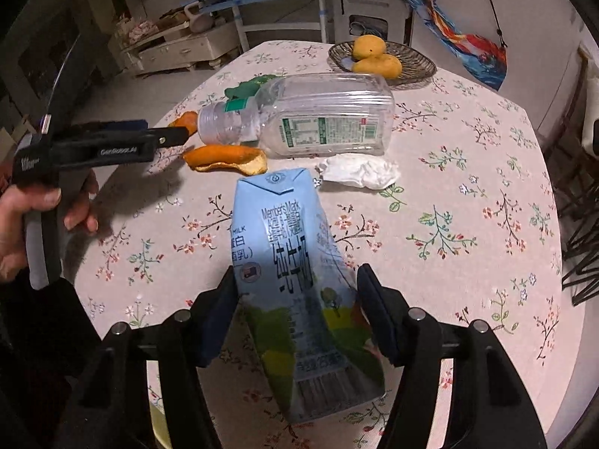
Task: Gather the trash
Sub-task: 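Grasp the curled orange peel with the left tool while the right tool holds the carton, then lift the milk carton and orange peel and carry both toward the yellow basin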
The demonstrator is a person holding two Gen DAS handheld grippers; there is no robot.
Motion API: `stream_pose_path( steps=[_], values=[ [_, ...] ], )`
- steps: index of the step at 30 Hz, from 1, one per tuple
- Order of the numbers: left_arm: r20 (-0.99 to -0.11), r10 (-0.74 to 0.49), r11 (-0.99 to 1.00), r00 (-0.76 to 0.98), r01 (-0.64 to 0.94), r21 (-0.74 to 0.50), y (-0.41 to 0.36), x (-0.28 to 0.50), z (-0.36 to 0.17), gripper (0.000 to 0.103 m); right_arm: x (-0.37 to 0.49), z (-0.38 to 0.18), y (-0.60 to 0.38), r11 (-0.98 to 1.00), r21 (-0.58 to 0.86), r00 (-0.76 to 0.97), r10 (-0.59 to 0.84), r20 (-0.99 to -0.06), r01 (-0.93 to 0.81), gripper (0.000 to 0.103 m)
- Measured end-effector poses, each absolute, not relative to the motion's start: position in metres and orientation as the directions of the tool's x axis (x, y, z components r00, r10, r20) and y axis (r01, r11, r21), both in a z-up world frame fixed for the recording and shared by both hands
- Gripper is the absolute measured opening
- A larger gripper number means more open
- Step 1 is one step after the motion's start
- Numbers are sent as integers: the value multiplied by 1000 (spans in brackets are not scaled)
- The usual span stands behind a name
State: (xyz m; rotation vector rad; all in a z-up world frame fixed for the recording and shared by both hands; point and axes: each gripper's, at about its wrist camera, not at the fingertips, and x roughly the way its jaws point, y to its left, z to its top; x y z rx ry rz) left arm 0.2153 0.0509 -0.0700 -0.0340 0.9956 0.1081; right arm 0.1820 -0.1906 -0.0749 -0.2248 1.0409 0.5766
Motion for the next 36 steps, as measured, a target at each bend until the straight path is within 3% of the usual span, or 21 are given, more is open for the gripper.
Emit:
stream_pose_path(
  steps=[5, 8, 10, 13, 14, 24, 36],
  values=[
    [-836, 77, 995, 543, -95, 29, 46, 218, -70, 82, 178, -75, -189, 824, 48, 394, 319, -862, -564, 62],
    [-838, 74, 996, 540, -73, 41, 42, 219, -72, 65, 178, -74, -191, 825, 58, 395, 329, -858, -562, 59],
    [-849, 44, 998, 527, -54, 17, 40, 219, -75, 42, 180, -71, -194, 828, 111, 383, 368, -847, -549, 56],
    [-850, 34, 999, 526, -42, 14, 37, 218, -77, 22, 185, -68, -200, 827, 214, 361, 440, -822, -520, 51],
    [-848, 34, 999, 529, -39, 16, 37, 217, -76, 22, 188, -68, -206, 821, 284, 344, 485, -804, -495, 50],
    [-793, 40, 999, 608, -53, 10, 34, 188, -49, 19, 189, -68, -215, 793, 429, 324, 581, -747, -432, 49],
    [-762, -55, 986, 645, -83, -142, 50, 149, -28, 18, 186, -71, -213, 789, 466, 319, 596, -736, -400, 49]
  ],
)
